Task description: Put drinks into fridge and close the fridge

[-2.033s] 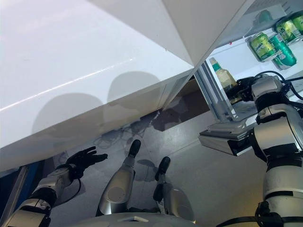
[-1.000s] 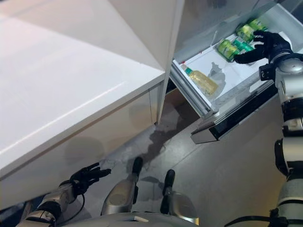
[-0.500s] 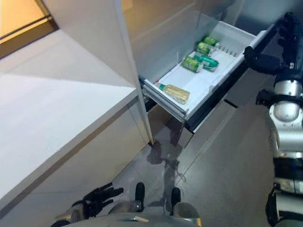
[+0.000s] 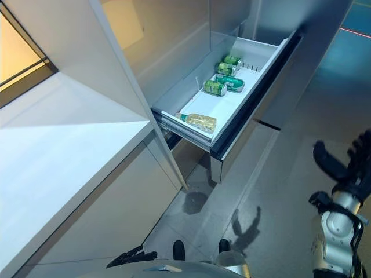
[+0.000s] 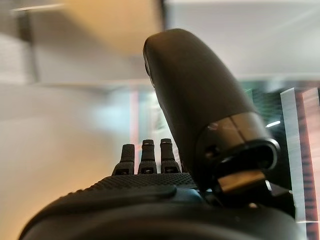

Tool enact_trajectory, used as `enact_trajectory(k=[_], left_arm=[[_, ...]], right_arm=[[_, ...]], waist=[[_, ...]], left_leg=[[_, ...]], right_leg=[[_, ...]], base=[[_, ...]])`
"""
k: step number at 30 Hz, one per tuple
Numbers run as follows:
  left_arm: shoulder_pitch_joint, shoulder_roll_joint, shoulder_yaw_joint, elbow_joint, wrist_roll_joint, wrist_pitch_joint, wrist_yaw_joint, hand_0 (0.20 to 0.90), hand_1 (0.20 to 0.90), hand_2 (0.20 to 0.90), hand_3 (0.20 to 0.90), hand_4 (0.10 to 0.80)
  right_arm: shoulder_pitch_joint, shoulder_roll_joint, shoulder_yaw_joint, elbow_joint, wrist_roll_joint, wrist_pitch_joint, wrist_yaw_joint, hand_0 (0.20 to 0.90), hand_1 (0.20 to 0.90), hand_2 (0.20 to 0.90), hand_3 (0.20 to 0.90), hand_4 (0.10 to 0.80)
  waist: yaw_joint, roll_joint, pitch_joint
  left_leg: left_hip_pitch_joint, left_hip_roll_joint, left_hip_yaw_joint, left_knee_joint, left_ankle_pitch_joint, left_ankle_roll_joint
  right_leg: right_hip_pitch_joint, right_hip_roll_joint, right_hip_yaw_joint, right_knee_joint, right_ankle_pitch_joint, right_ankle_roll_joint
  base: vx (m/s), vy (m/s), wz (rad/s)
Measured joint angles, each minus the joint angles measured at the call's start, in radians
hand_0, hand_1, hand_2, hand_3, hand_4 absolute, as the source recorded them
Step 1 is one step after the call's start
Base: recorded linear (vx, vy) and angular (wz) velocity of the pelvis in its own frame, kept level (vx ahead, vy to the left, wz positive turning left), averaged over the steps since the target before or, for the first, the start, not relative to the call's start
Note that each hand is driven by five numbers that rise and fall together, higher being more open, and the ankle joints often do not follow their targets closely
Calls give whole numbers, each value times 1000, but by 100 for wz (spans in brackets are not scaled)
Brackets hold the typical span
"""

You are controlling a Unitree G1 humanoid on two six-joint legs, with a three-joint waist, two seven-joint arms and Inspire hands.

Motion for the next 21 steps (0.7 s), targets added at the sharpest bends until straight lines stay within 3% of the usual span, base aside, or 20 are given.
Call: enact_trajectory(k=[5, 9, 13, 17, 21], left_arm=[[-32, -15, -2, -1, -4, 5, -9, 900, 900, 900, 900, 800], [-99, 11, -22, 4, -53, 8, 14, 900, 900, 900, 900, 800], [-214, 25, -53, 4, -120, 0, 41, 900, 900, 900, 900, 800], [-272, 16, -64, 5, -170, -16, 37, 900, 900, 900, 900, 800], [-309, 16, -99, 6, -172, -21, 41, 900, 900, 900, 900, 800]], right_arm=[[-2, -10, 13, 110, 43, 31, 42, 900, 900, 900, 900, 800], [-80, -44, 104, 108, 43, 42, 63, 900, 900, 900, 900, 800], [-249, -118, 165, 72, 42, 52, 66, 900, 900, 900, 900, 800], [-405, -170, 202, 64, 40, 62, 71, 900, 900, 900, 900, 800], [-535, -188, 268, 57, 36, 112, 69, 900, 900, 900, 900, 800]], waist=[[-18, 49, 69], [-19, 39, 135], [1, 49, 244], [24, 67, 293], [26, 85, 307]], left_leg=[[-40, -26, 6, 110, -57, 18], [-175, -74, 14, 244, -81, 30], [-339, -81, 24, 386, -96, 23], [-445, -80, 18, 528, -150, 25], [-483, -74, 20, 526, -147, 21]], right_leg=[[-98, -41, 19, 233, -110, 9], [-299, -94, 51, 499, -199, 8], [-460, -102, 63, 634, -216, -5], [-552, -97, 69, 717, -222, -23], [-598, -88, 79, 729, -216, -33]], base=[[1, 17, -1], [-209, -1, 3], [-182, -31, 6], [-77, -8, 0], [-88, -9, 0]])
